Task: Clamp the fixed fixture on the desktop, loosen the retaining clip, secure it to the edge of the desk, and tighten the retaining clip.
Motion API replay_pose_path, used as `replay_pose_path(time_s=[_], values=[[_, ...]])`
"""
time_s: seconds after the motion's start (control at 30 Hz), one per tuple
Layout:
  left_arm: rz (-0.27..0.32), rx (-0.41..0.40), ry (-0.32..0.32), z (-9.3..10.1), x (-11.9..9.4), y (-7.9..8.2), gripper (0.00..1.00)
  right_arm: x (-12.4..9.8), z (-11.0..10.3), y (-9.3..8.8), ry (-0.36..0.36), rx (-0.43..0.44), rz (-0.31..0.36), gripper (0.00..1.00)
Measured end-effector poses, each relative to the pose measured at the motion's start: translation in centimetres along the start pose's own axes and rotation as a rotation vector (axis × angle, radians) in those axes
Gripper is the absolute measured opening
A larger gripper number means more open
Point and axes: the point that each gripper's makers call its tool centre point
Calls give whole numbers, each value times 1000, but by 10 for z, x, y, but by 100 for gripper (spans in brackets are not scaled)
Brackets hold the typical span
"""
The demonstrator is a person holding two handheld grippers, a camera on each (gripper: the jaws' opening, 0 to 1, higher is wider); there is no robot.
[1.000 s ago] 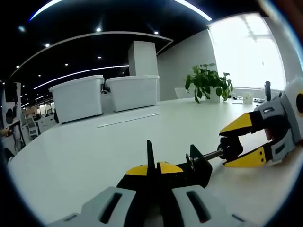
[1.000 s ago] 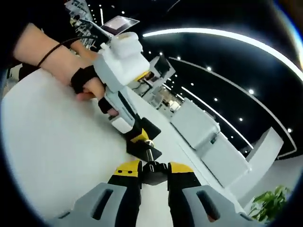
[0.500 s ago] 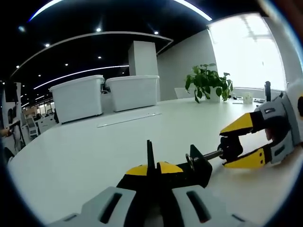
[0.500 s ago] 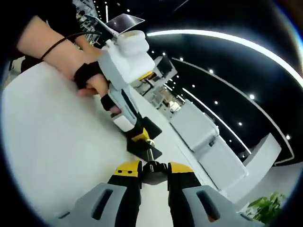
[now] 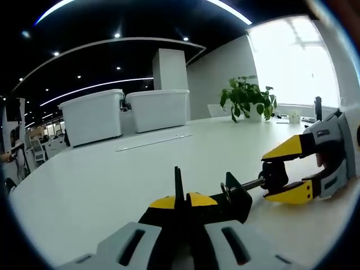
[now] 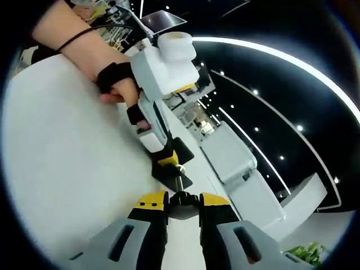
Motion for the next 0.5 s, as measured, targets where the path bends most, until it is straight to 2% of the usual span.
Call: replay_pose_path(time_s=[0.07,0.13,0.2,0.27,0.3,0.37,0.5], values=[[0,0,0,0,0,0,6,0,1,0,3,39,8,21],[0,0,0,1,-1,0,6,-1,2,-2,6,117,9,22],[1,0,-3,1,-1,0,6,-3,4,-2,12,283,15,23],[1,0,-6,1,-1,0,6,-4,11,2,-3,470,56,26],[1,1,-7,2,-1,0,6,-5,14,3,-8,531,68,26],[1,1,-7,2,-1,0,6,-8,25,3,-30,731,102,26],[2,2,-8,3,-1,0,6,-12,33,-7,-33,1074,121,26]])
Point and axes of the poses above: the point that each gripper's makers call its tool centre point, and the gripper's own axes: x roughly forward along the fingers, z roughly to its right, y roughly out of its top, and after that the axes turned 6 degrees about z, right-handed
